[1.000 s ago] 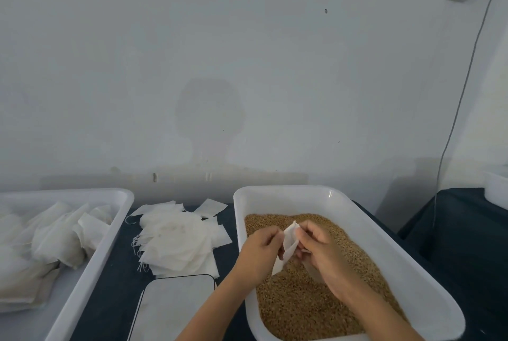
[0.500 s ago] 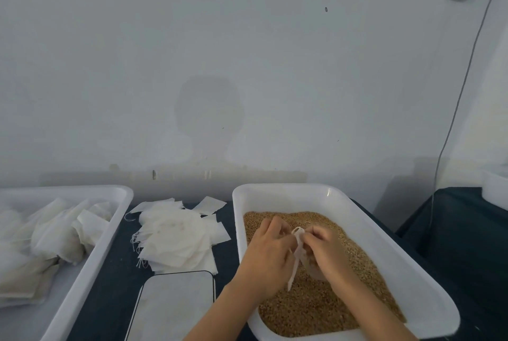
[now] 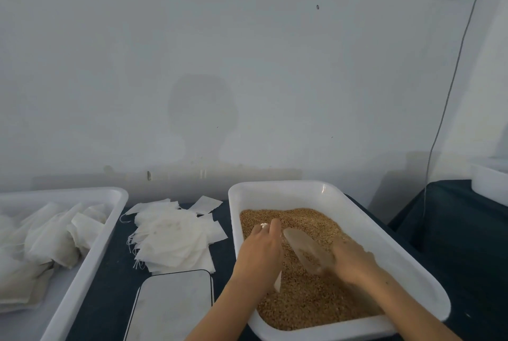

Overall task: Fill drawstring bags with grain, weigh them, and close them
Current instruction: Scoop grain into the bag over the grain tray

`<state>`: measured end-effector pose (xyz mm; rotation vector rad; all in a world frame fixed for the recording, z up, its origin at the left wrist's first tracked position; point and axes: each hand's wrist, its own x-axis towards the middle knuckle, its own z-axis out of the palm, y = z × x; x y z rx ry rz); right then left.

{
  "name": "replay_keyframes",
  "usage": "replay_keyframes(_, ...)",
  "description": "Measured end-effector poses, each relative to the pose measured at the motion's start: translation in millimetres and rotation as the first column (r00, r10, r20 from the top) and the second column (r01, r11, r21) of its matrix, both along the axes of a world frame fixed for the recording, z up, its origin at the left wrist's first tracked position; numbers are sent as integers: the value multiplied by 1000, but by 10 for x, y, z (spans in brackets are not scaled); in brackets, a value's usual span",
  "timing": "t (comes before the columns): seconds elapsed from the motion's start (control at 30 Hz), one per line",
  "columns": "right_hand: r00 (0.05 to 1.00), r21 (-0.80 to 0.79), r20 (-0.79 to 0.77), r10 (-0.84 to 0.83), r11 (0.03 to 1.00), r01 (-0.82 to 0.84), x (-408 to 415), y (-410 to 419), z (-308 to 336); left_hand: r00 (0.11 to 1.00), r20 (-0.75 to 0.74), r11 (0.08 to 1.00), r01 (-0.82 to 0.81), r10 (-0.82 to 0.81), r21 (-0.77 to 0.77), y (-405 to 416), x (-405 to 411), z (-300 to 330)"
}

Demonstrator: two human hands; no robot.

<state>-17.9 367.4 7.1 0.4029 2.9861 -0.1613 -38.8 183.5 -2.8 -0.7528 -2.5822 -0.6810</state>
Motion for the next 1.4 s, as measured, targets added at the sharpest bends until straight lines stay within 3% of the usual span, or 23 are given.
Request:
replay_keyframes(0.23,993,104,-31,118,988,-114,33,115,114,996,-87,982,-43,28,-185,-8,-24,-28)
replay_keyframes(0.47,970,227,-50,240,948,-223,115,234,635,983,-147,991,-121,111,-59,-19,22,5)
replay_keyframes(0.8,885,103,63,462,879,-466,204,-88,365,987,-138,995,-90,81,-53,-35,0,-13)
replay_keyframes(1.0,905,-114,117,409,911,-397,250,-71,351,995,-96,996,-25,16,-86,-30,-66,-7)
replay_keyframes(1.13,939,-230,68,337,921,-314,363,68,518,1000,-28,991,-6,3,-130,-53,-188,35)
replay_keyframes(1.4,988,-120,-53,143,982,-148,489,353,903,990,26,960,142,-140,-240,28,-331,28)
